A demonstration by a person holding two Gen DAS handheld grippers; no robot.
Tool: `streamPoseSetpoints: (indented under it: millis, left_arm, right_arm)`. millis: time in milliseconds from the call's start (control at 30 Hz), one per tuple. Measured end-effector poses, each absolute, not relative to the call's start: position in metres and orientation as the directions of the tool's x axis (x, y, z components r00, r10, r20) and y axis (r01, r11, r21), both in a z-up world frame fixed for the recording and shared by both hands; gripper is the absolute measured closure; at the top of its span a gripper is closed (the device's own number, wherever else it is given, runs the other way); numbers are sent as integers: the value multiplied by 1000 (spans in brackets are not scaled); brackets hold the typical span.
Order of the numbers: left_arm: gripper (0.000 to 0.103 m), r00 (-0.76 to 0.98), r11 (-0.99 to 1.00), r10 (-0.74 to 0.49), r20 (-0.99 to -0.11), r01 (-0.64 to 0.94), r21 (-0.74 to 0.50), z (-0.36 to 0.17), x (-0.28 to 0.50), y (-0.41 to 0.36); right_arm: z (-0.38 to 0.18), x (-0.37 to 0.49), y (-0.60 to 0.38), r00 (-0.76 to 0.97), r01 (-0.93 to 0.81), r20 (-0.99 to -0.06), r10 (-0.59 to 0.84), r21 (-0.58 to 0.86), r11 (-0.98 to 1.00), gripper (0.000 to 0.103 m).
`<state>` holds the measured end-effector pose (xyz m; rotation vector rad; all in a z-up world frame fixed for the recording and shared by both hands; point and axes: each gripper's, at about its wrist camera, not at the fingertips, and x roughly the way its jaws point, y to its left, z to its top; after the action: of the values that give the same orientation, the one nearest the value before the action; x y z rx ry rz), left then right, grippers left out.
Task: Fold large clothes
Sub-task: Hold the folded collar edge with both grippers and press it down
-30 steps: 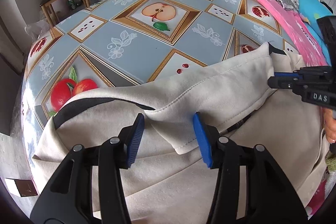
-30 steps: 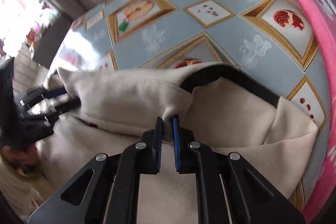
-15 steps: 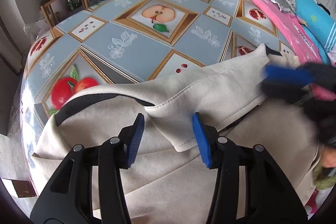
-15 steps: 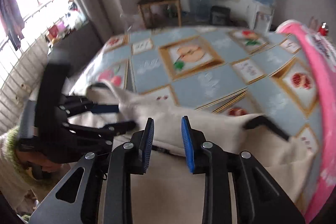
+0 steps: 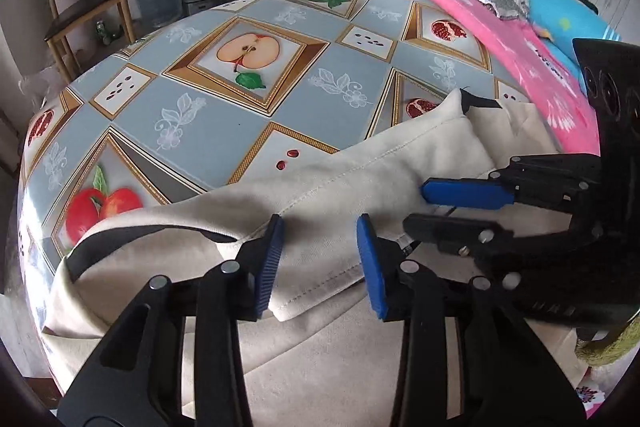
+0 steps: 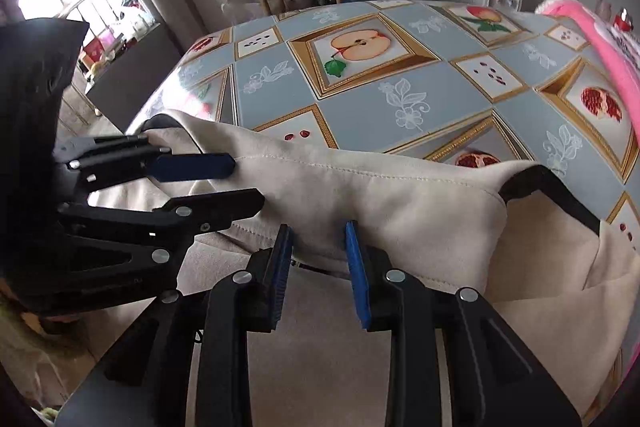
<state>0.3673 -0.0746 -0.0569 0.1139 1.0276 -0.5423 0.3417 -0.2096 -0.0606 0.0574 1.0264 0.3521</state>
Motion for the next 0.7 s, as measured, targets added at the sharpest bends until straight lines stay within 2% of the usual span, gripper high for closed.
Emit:
streamPoseSetpoints:
  millis: [133, 233, 467, 600, 700]
  left_arm:
    - [67, 401, 859, -366, -840, 493, -139, -61, 364, -75]
    - [67, 408, 860, -367, -836, 491, -138, -62, 363, -75]
    - [67, 420, 857, -404, -812, 485, -175, -65, 360, -67]
    - [67, 418, 857, -417, -807, 477, -196, -65, 360, -64]
    - [67, 420, 856, -428, -800, 473, -209, -65, 359, -61]
  right_arm:
    - [-45, 340, -218, 540, -216, -804, 248, 152, 964, 75]
    - [-67, 349, -220, 485, -187, -850, 206, 130, 974, 74]
    - [-52, 349, -223, 525, -172, -822, 219, 149, 974, 74]
    - [-68, 358, -225, 499, -160, -839, 216, 156, 975, 73]
    - [-51, 356, -224, 508, -149, -830, 231, 180, 972, 73]
